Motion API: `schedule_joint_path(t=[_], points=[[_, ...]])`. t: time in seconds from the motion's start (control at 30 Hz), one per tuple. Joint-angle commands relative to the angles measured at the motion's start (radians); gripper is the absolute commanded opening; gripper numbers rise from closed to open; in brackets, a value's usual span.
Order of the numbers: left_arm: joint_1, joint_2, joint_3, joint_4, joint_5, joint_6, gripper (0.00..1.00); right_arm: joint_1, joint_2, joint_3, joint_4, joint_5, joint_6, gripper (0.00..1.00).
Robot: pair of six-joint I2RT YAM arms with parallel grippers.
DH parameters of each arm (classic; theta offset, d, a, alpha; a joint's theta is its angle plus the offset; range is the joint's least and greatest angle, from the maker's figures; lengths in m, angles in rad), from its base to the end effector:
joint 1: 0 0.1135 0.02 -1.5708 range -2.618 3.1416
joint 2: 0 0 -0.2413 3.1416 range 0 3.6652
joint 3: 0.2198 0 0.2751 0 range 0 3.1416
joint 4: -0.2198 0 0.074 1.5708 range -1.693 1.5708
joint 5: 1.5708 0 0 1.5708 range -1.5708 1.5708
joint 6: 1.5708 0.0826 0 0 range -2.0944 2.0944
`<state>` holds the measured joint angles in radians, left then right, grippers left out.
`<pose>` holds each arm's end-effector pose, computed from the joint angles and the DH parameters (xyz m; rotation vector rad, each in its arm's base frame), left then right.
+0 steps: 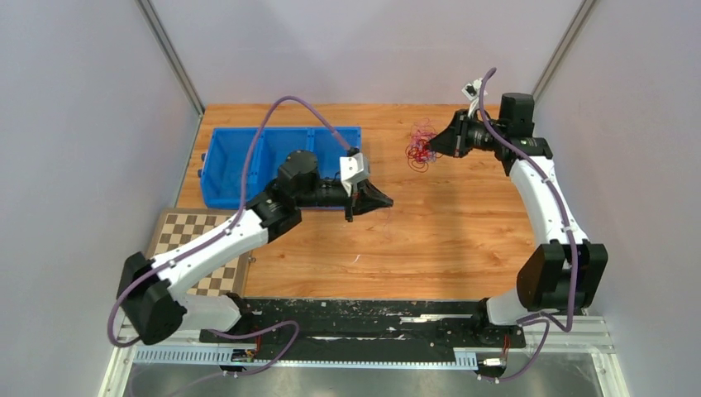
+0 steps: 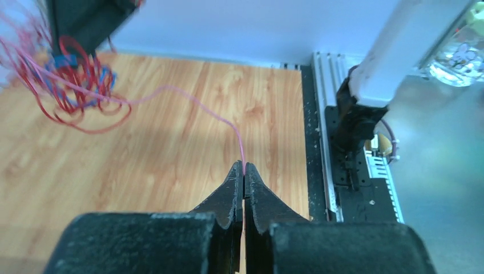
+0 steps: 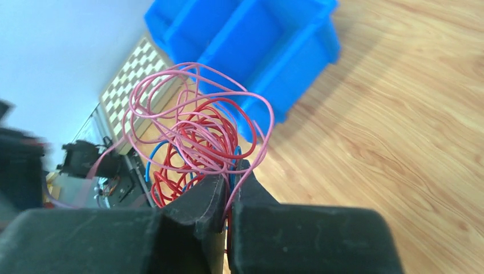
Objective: Untangle the cables
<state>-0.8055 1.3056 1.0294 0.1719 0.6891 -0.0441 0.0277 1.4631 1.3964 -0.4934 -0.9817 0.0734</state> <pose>0.2173 -0.3021 0.3165 1.1508 1.3849 -1.1963 0.3655 0.0788 0.3317 -0.5311 1.9598 1.0938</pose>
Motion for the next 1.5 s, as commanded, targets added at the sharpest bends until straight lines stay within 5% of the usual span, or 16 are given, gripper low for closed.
schedule_joint_path(t=[0.0,0.37,0.63,1.03,1.47], points=[[-0.006,-0.141,0.093,-0.102,0.081,0.099,0.0,-0.058,0.082,-0.006,0.035,0.052,-0.043,0.04],[0.021,-0.197,0.367,-0.156,0.084,0.059,0.0,-0.063,0.209,-0.096,0.035,0.187,-0.185,0.06],[0.123,-0.171,0.524,-0.158,0.068,-0.083,0.0,-0.063,0.217,-0.18,0.035,0.147,-0.209,0.17],[0.295,-0.15,0.662,-0.136,0.021,-0.222,0.0,-0.06,0.173,-0.343,0.022,0.229,-0.317,0.19],[0.417,-0.051,1.022,-0.216,-0.212,-0.166,0.0,-0.061,0.294,-0.38,-0.001,0.385,-0.389,0.15]])
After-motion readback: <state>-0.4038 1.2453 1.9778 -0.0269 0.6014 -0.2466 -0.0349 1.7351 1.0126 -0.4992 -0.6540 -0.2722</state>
